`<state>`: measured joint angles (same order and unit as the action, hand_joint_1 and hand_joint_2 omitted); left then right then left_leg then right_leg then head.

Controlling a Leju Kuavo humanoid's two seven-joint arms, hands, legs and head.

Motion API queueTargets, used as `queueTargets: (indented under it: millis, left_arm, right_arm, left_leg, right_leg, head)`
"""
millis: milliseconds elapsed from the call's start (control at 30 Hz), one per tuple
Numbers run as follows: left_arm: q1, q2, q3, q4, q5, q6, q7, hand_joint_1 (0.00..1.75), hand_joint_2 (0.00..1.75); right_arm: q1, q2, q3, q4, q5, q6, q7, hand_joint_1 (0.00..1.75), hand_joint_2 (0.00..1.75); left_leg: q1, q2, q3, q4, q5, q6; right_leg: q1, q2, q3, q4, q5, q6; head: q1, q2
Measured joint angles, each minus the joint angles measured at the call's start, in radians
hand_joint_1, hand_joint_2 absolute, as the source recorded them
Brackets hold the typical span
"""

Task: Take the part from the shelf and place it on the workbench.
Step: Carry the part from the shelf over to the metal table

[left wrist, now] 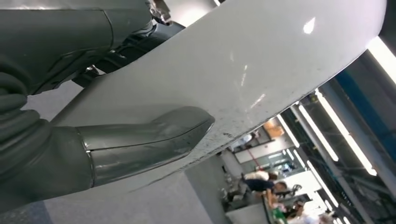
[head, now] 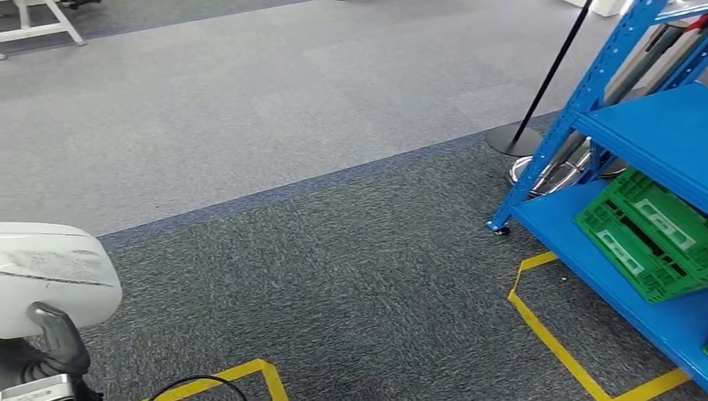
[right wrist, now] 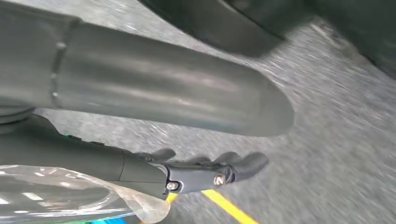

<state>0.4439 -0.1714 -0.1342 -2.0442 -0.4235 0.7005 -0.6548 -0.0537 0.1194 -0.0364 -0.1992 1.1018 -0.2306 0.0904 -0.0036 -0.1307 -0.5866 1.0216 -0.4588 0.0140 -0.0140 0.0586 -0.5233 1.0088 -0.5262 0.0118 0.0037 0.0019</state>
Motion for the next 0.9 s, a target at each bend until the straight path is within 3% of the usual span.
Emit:
queueTargets:
  millis: [67, 133, 200, 233, 300, 333, 400, 433, 500, 567, 633, 700, 733, 767, 833, 900]
  left_arm:
    - [0.002, -0.004, 0.010, -0.003, 0.015, 0.000, -0.013, 1.75, 1.75]
    - [-0.001, -0.007, 0.017, -0.004, 0.029, 0.001, -0.017, 1.75, 1.75]
    - [-0.001, -0.008, 0.019, -0.004, 0.037, 0.000, -0.016, 1.75, 1.75]
    - [0.000, -0.008, 0.020, -0.004, 0.038, 0.000, -0.015, 1.75, 1.75]
    - [0.000, -0.008, 0.022, -0.004, 0.034, 0.000, -0.014, 1.75, 1.75]
    - [-0.001, -0.008, 0.022, -0.004, 0.033, 0.000, -0.014, 1.75, 1.75]
    - [-0.007, -0.008, 0.022, -0.002, 0.037, 0.000, -0.016, 1.75, 1.75]
    - [-0.011, -0.008, 0.023, -0.001, 0.042, 0.000, -0.018, 1.75, 1.75]
    - [-0.017, -0.009, 0.023, 0.001, 0.054, 0.000, -0.025, 1.75, 1.75]
    - [-0.025, -0.012, 0.023, 0.004, 0.063, 0.000, -0.032, 1.75, 1.75]
    - [-0.037, -0.015, 0.023, 0.008, 0.067, 0.000, -0.035, 1.75, 1.75]
    - [-0.042, -0.017, 0.023, 0.012, 0.068, 0.000, -0.035, 1.75, 1.75]
    - [-0.043, -0.017, 0.023, 0.013, 0.069, 0.000, -0.035, 1.75, 1.75]
    - [-0.043, -0.017, 0.023, 0.015, 0.069, 0.000, -0.035, 1.75, 1.75]
    - [-0.043, -0.017, 0.023, 0.017, 0.083, 0.000, -0.034, 1.75, 1.75]
    - [-0.046, -0.017, 0.023, 0.019, 0.119, 0.000, -0.035, 1.75, 1.75]
  right_arm:
    - [0.011, 0.002, 0.000, 0.001, -0.005, 0.006, -0.004, 0.00, 0.00]
    - [0.022, 0.003, 0.000, 0.002, -0.014, 0.017, 0.001, 0.00, 0.00]
    - [0.032, 0.001, 0.000, 0.004, -0.023, 0.028, 0.007, 0.00, 0.00]
    - [0.035, 0.000, -0.001, 0.005, -0.027, 0.031, 0.008, 0.00, 0.00]
    - [0.036, -0.001, -0.001, 0.006, -0.031, 0.037, 0.006, 0.00, 0.00]
    - [0.035, -0.001, -0.001, 0.006, -0.034, 0.045, 0.003, 0.00, 0.00]
    - [0.032, -0.002, -0.003, 0.006, -0.039, 0.073, -0.007, 0.00, 0.00]
    - [0.030, -0.003, -0.004, 0.006, -0.039, 0.089, -0.013, 0.00, 0.00]
    - [0.025, -0.004, -0.004, 0.006, -0.038, 0.110, -0.023, 0.00, 0.00]
    - [0.018, -0.004, -0.005, 0.005, -0.042, 0.117, -0.030, 0.00, 0.00]
    - [0.013, -0.004, -0.006, 0.005, -0.048, 0.118, -0.032, 0.00, 0.00]
    - [0.012, -0.004, -0.008, 0.005, -0.050, 0.119, -0.032, 0.00, 0.00]
    - [0.013, -0.005, -0.009, 0.005, -0.052, 0.119, -0.032, 0.00, 0.00]
    - [0.012, -0.005, -0.011, 0.005, -0.053, 0.119, -0.033, 0.00, 0.00]
    - [0.011, -0.005, -0.012, 0.005, -0.058, 0.120, -0.042, 0.00, 0.00]
    - [0.010, -0.005, -0.013, 0.005, -0.063, 0.122, -0.056, 0.00, 0.00]
  left_leg:
    - [0.000, 0.033, -0.018, 0.040, -0.026, -0.009]
    - [0.003, 0.094, -0.071, 0.157, -0.086, -0.020]
    - [0.007, 0.118, -0.122, 0.266, -0.123, -0.028]
    - [0.008, 0.122, -0.126, 0.274, -0.114, -0.029]
    - [0.008, 0.134, -0.082, 0.182, -0.052, -0.025]
    - [0.004, 0.158, -0.047, 0.114, -0.024, -0.020]
    - [-0.008, 0.199, -0.002, 0.020, -0.002, -0.006]
    - [-0.013, 0.210, 0.004, 0.005, -0.007, 0.000]
    - [-0.014, 0.189, 0.003, -0.002, -0.006, 0.013]
    - [-0.010, 0.165, 0.005, -0.009, -0.001, 0.025]
    - [-0.007, 0.143, 0.006, -0.012, 0.002, 0.033]
    - [-0.007, 0.115, 0.006, -0.011, 0.002, 0.036]
    - [-0.008, 0.099, 0.007, -0.011, 0.001, 0.037]
    - [-0.007, 0.083, 0.009, -0.010, 0.001, 0.036]
    - [-0.006, 0.054, 0.011, -0.007, -0.002, 0.033]
    - [-0.008, 0.034, 0.009, 0.001, -0.006, 0.026]
  right_leg:
    - [-0.003, -0.027, 0.009, -0.010, 0.005, -0.011]
    - [-0.002, -0.057, 0.014, -0.014, 0.004, -0.015]
    - [0.000, -0.089, 0.018, -0.013, -0.001, -0.017]
    - [0.001, -0.103, 0.021, -0.013, -0.004, -0.017]
    - [0.003, -0.129, 0.029, -0.013, -0.011, -0.015]
    - [0.004, -0.139, 0.031, -0.014, -0.015, -0.012]
    - [0.009, -0.158, 0.033, -0.013, -0.025, -0.002]
    - [0.011, -0.169, 0.034, -0.014, -0.030, 0.004]
    - [0.011, -0.185, 0.046, -0.016, -0.037, 0.014]
    - [0.007, -0.143, 0.039, 0.017, -0.062, 0.022]
    - [0.004, -0.080, -0.020, 0.134, -0.119, 0.026]
    - [0.004, -0.062, -0.096, 0.266, -0.158, 0.028]
    - [0.004, -0.061, -0.118, 0.289, -0.149, 0.027]
    - [0.004, -0.059, -0.121, 0.269, -0.119, 0.027]
    - [0.001, -0.031, -0.081, 0.142, -0.030, 0.024]
    - [-0.004, 0.016, -0.042, 0.038, 0.014, 0.020]
  head:
    - [-0.005, 0.000]
    - [-0.011, 0.000]
    - [-0.011, 0.000]
    - [-0.011, 0.000]
    - [-0.011, 0.000]
    - [-0.011, 0.000]
    - [-0.012, 0.000]
    - [-0.012, 0.000]
    - [-0.012, 0.000]
    - [-0.008, 0.000]
    - [-0.002, 0.000]
    - [-0.001, 0.000]
    - [0.000, 0.000]
    - [-0.001, 0.000]
    - [0.000, 0.000]
    - [-0.001, 0.000]
